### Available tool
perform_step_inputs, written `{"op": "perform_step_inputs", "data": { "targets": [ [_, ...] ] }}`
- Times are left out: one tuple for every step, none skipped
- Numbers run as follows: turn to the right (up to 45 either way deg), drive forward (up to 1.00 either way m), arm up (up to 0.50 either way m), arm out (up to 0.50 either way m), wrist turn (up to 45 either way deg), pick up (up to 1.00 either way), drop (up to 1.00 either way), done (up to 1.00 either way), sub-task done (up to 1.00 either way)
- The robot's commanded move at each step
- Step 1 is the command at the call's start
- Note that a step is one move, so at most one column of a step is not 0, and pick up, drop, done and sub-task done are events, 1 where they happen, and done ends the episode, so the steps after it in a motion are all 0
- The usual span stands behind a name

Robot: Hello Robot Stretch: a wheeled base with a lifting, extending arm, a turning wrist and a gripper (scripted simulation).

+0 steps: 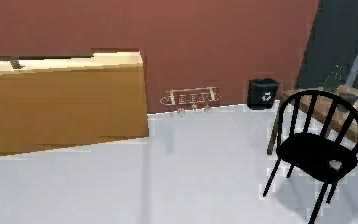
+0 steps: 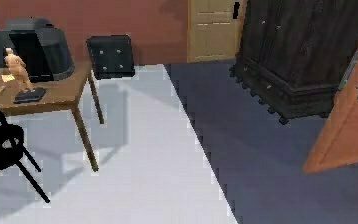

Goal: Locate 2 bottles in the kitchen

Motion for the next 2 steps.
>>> {"op": "perform_step_inputs", "data": {
  "targets": [
    [0.0,1.00,0.00,0.00,0.0,0.00,0.00,0.00,0.00],
    [0.0,0.35,0.00,0.00,0.0,0.00,0.00,0.00,0.00]
  ]
}}
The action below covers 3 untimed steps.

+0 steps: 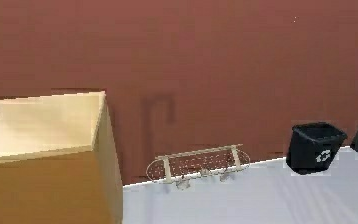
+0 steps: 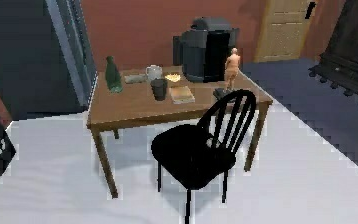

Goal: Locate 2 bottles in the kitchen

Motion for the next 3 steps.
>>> {"op": "perform_step_inputs", "data": {
  "targets": [
    [27.0,0.00,0.00,0.00,0.0,0.00,0.00,0.00,0.00],
    [0.0,0.30,0.00,0.00,0.0,0.00,0.00,0.00,0.00],
    [45.0,0.00,0.00,0.00,0.0,0.00,0.00,0.00,0.00]
  ]
}}
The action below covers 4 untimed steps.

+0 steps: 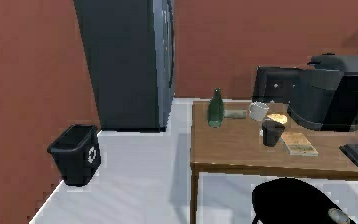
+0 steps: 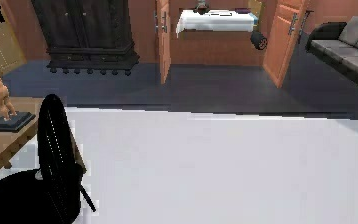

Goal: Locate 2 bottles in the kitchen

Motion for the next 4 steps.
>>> {"op": "perform_step_inputs", "data": {
  "targets": [
    [9.0,0.00,0.00,0.00,0.0,0.00,0.00,0.00,0.00],
    [0.0,0.00,0.00,0.00,0.0,0.00,0.00,0.00,1.00],
    [45.0,0.00,0.00,0.00,0.0,0.00,0.00,0.00,0.00],
    [45.0,0.00,0.00,0.00,0.0,0.00,0.00,0.00,0.00]
  ]
}}
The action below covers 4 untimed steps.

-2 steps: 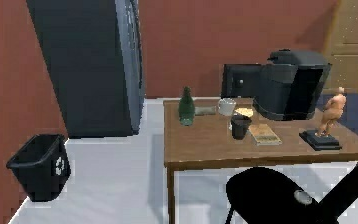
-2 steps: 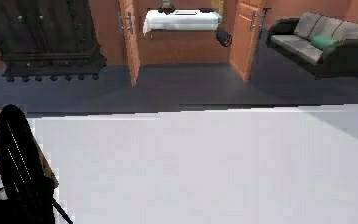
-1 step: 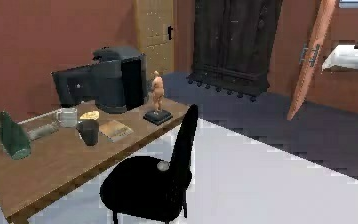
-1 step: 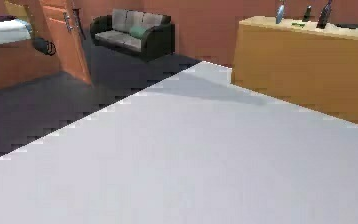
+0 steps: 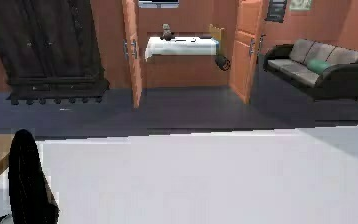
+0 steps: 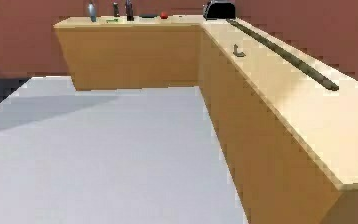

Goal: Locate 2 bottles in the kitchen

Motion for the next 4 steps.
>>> {"op": "perform_step_inputs", "data": {
  "targets": [
    [45.0,0.00,0.00,0.00,0.0,0.00,0.00,0.00,0.00],
    [33.0,0.00,0.00,0.00,0.0,0.00,0.00,0.00,0.00],
    [3.0,0.00,0.00,0.00,0.0,0.00,0.00,0.00,0.00],
    [0.0,1.00,0.00,0.00,0.0,0.00,0.00,0.00,0.00]
  ]
}}
